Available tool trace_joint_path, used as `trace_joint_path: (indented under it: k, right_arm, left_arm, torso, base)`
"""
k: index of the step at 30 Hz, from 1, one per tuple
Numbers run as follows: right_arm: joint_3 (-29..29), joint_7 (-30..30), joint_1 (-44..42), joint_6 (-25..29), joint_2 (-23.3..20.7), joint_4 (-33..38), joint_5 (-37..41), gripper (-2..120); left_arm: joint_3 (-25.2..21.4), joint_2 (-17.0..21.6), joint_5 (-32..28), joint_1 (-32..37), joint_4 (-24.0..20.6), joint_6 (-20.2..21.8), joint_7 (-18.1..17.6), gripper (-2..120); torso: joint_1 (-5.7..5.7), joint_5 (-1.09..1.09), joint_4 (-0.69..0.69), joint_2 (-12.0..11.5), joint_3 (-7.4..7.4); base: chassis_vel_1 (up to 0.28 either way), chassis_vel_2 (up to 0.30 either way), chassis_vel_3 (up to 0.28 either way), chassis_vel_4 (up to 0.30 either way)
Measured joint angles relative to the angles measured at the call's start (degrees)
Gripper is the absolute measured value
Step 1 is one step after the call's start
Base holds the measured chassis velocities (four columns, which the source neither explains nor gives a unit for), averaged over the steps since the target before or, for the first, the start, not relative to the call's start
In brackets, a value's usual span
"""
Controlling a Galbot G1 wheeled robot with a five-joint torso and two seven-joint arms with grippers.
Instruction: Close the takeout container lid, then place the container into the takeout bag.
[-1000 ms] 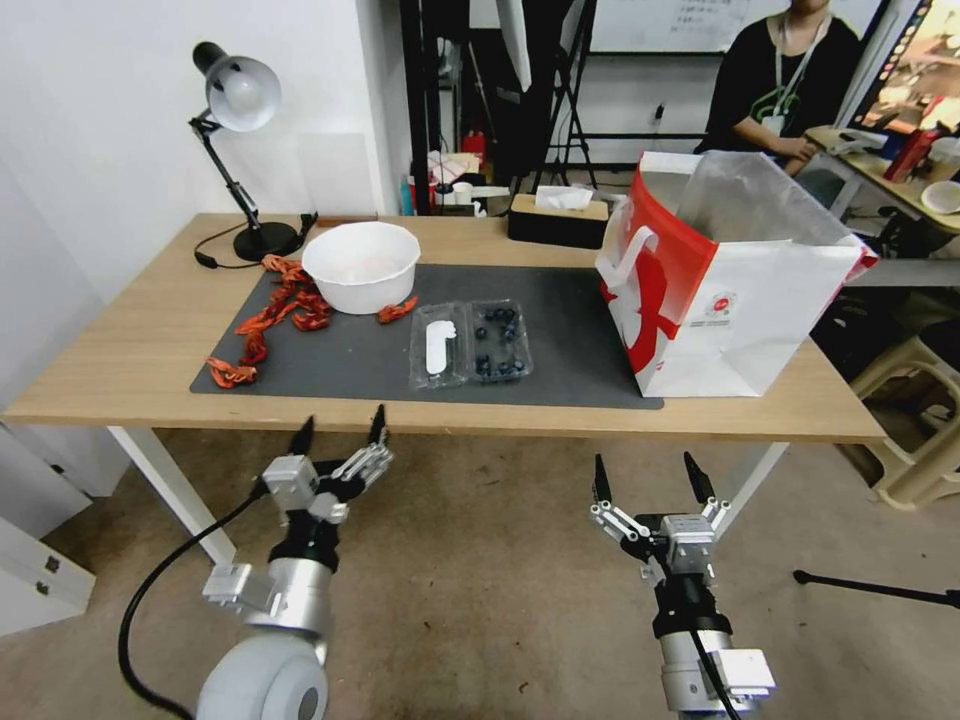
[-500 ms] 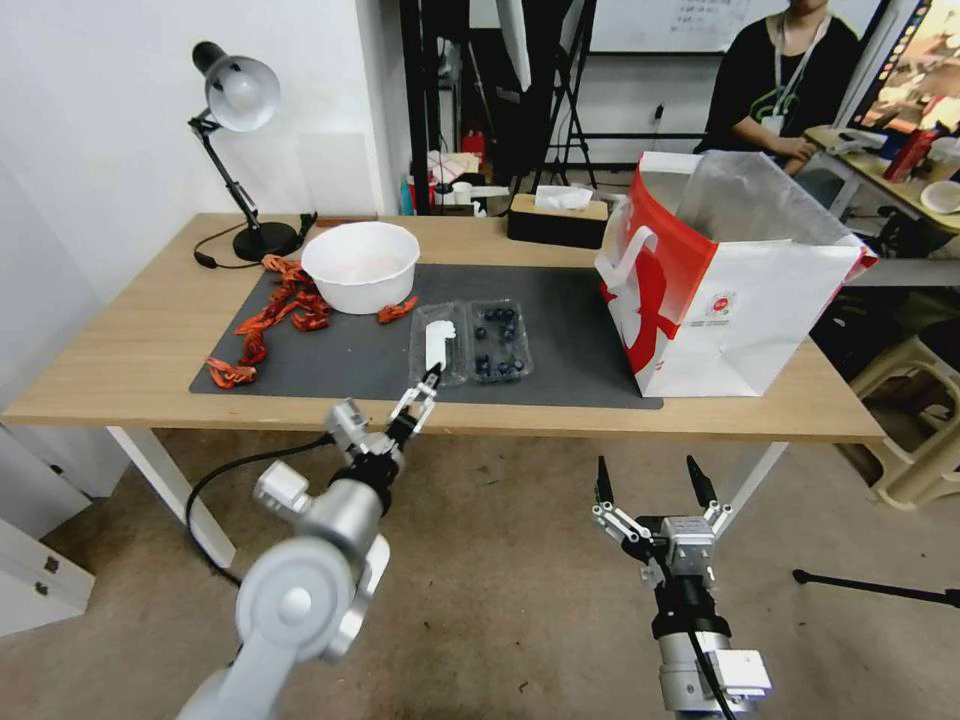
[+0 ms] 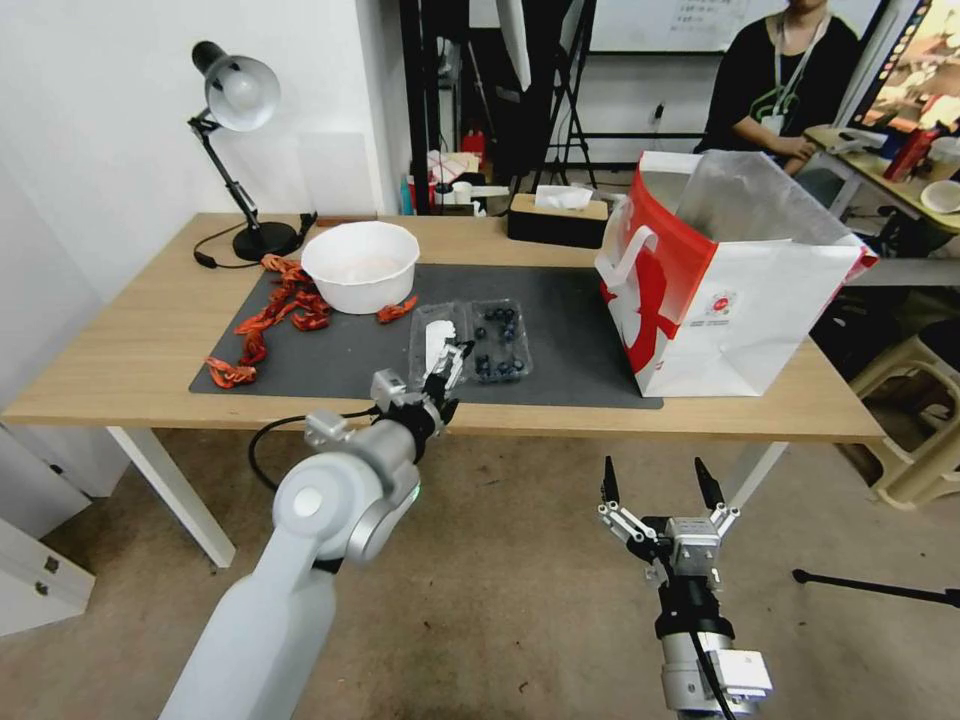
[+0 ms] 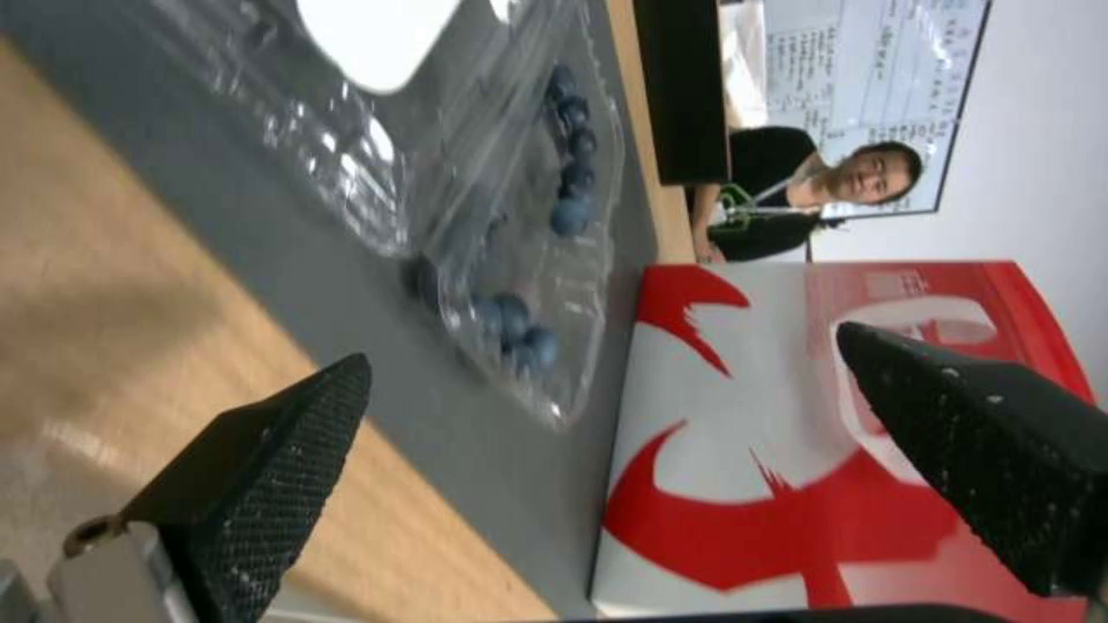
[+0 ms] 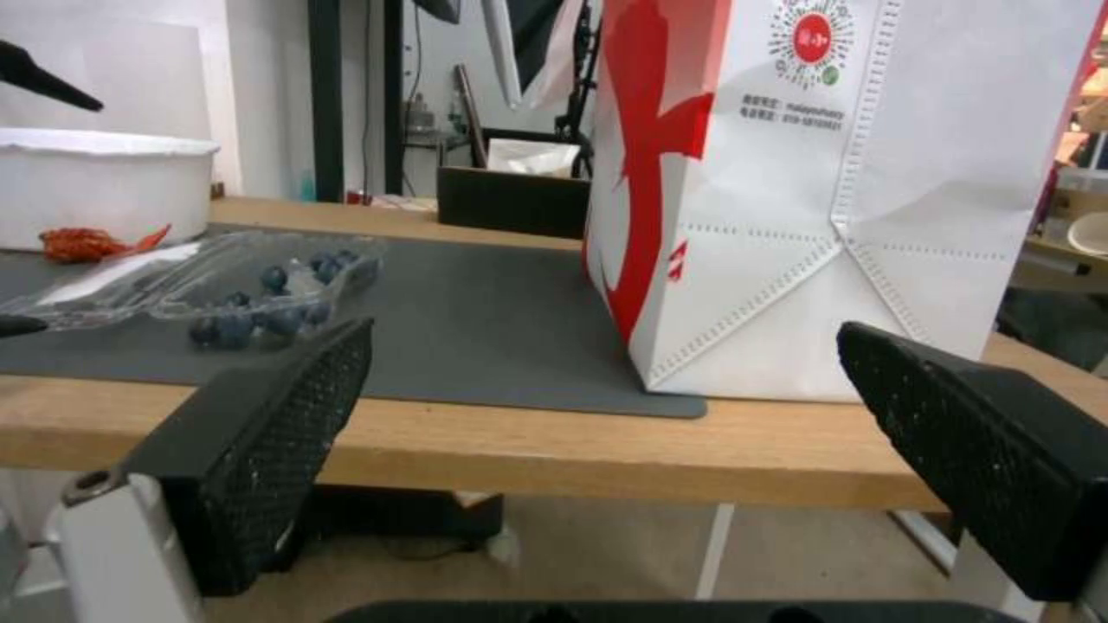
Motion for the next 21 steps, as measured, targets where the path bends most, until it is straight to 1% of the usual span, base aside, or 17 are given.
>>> trace_joint_path:
  k: [2,4,5,8,10,12,21]
  right_arm:
    - [0.08,0.01,0.0,-0.01,0.02,0.0,-0.01,100]
    - [0.19,0.04,0.05,-0.03,0.04,0.0,0.0,100]
    - [0.19,0.04,0.05,-0.03,0.04,0.0,0.0,100]
    - [0.2,0.08,0.39,-0.13,0.08,-0.12,0.05,100]
    - [0.2,0.08,0.39,-0.13,0.08,-0.12,0.05,100]
    - [0.2,0.12,0.77,-0.29,-0.01,-0.3,0.19,100]
    - [0.16,0.19,0.88,-0.33,-0.15,-0.57,0.23,100]
  left_arm:
    - [0.09,-0.08,0.12,-0.46,0.58,-0.12,-0.02,100]
    - [0.23,-0.31,0.4,-2.06,2.48,-0.48,-0.1,100]
    - [0.23,-0.31,0.4,-2.06,2.48,-0.48,-0.1,100]
    - [0.04,-0.58,0.69,-3.51,4.61,-0.7,-0.37,100]
    - [0.04,-0.58,0.69,-3.51,4.61,-0.7,-0.37,100]
    - [-0.04,-0.66,1.0,-4.35,6.02,-0.86,-0.68,100]
    - [-0.07,-0.83,2.31,-4.99,7.72,-1.08,-0.52,100]
  torso:
    - [0.0,0.0,0.0,0.0,0.0]
    - [0.0,0.01,0.0,0.01,0.0]
    - [0.0,0.01,0.0,0.01,0.0]
    - [0.0,0.0,0.0,0.0,0.0]
    - [0.0,0.0,0.0,0.0,0.0]
    - [0.0,0.0,0.0,0.0,0.0]
    - [0.0,0.0,0.0,0.0,0.0]
  base:
    - [0.0,0.0,0.0,0.0]
    - [0.0,0.0,0.0,0.0]
    - [0.0,0.0,0.0,0.0]
    - [0.0,0.0,0.0,0.0]
    - [0.0,0.0,0.0,0.0]
    - [0.0,0.0,0.0,0.0]
    - [0.0,0.0,0.0,0.0]
